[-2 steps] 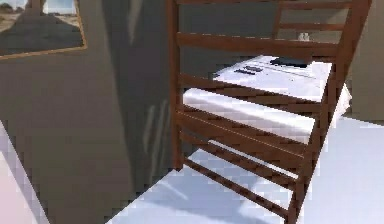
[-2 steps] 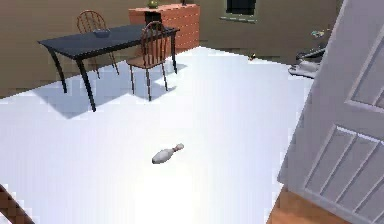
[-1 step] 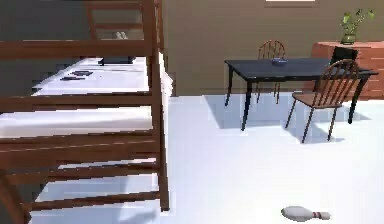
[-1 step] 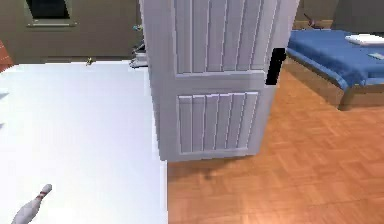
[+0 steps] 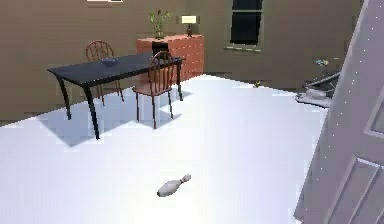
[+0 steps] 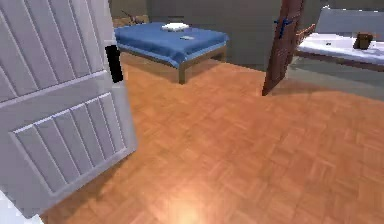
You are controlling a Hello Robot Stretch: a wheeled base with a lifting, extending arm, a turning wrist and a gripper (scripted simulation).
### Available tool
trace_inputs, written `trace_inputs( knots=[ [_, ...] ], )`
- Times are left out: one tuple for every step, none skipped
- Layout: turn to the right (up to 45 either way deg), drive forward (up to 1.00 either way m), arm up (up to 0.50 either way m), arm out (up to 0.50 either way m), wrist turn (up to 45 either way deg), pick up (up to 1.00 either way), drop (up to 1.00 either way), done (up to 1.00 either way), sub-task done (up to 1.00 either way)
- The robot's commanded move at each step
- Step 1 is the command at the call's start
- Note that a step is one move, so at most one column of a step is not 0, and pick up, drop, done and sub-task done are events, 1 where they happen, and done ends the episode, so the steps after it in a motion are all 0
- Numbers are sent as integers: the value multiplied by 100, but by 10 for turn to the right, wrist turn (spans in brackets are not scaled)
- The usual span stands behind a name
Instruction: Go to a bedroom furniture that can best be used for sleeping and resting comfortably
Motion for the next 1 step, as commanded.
trace_inputs(
  knots=[
    [360, 0, 0, 0, 0, 0, 0, 0, 0]
  ],
)
